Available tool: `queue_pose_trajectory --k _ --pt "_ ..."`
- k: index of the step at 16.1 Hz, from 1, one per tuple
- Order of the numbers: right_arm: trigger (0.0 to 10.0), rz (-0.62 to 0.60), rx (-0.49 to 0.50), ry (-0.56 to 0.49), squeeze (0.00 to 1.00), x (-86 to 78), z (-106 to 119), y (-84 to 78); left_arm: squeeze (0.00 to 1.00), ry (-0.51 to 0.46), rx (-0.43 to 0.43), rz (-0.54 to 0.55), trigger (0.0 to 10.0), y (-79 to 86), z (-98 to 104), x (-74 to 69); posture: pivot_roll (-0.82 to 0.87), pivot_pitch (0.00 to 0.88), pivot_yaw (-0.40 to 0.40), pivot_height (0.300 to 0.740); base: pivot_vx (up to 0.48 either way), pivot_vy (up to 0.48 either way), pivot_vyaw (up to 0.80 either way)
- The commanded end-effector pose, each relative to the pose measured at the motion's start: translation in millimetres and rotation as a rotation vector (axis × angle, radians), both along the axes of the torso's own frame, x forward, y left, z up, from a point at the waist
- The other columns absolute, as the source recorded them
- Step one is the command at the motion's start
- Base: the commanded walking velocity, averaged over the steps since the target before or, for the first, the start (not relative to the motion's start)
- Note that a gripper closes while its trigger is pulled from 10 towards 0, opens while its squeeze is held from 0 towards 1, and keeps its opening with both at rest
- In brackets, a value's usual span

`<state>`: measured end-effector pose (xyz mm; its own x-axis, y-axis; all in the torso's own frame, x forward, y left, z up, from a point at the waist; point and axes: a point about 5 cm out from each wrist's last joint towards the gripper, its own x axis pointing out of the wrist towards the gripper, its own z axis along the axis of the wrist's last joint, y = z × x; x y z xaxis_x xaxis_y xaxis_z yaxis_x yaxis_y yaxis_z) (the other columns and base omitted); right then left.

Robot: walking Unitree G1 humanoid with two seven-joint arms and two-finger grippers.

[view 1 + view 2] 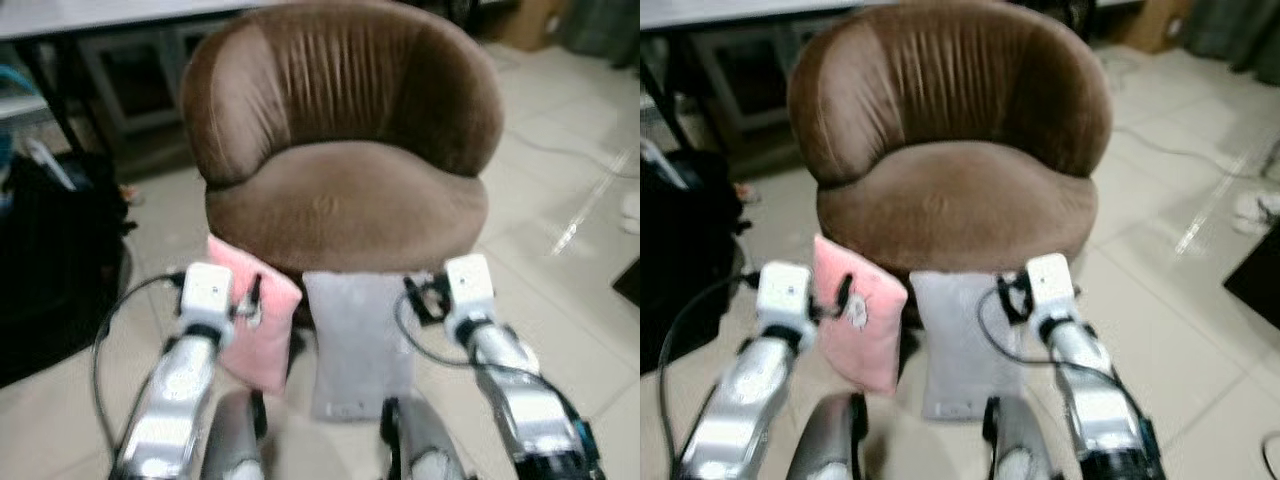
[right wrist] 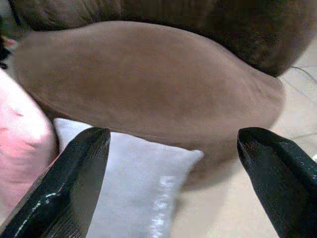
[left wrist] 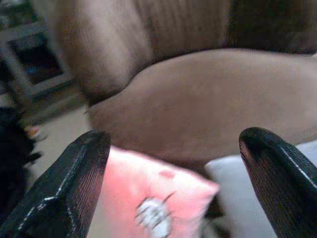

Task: Move the pillow to the sofa from floor

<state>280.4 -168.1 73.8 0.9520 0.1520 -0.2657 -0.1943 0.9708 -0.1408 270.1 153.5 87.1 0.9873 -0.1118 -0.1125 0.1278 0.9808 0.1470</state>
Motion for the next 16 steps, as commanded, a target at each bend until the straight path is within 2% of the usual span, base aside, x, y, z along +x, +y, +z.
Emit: queue_pose_trajectory --k 1,9,11,13,16 --pt "10.0 -0.010 0.004 0.022 0.00 -1.0 -3.8 1.2 0.00 0.007 0.020 0.012 10.0 5.3 -2.6 0.6 0.00 0.000 -0.007 0.573 0.000 -0.420 0.00" --pt "10.0 -0.050 0.000 0.031 0.00 -3.6 -6.5 -2.5 0.00 -0.008 0.021 -0.006 10.0 4.4 -3.1 5.3 -0.02 0.000 0.020 0.573 0.000 -0.419 0.00" --pt "10.0 -0.056 0.000 0.035 0.00 -4.9 -7.8 -3.4 0.00 0.017 -0.006 -0.012 10.0 2.9 -5.9 5.1 -0.02 0.000 0.022 0.573 0.000 0.000 0.00" --pt "10.0 -0.060 0.002 0.040 0.00 -5.9 -8.9 -4.4 0.00 0.019 0.024 -0.014 10.0 3.1 -6.4 4.9 -0.02 0.000 0.024 0.573 0.000 0.469 0.00" --pt "10.0 -0.067 0.008 0.047 0.00 -7.6 -10.4 -4.1 0.00 -0.003 0.017 -0.012 10.0 5.1 -3.0 6.4 -0.01 0.000 0.025 0.573 0.000 0.000 0.00"
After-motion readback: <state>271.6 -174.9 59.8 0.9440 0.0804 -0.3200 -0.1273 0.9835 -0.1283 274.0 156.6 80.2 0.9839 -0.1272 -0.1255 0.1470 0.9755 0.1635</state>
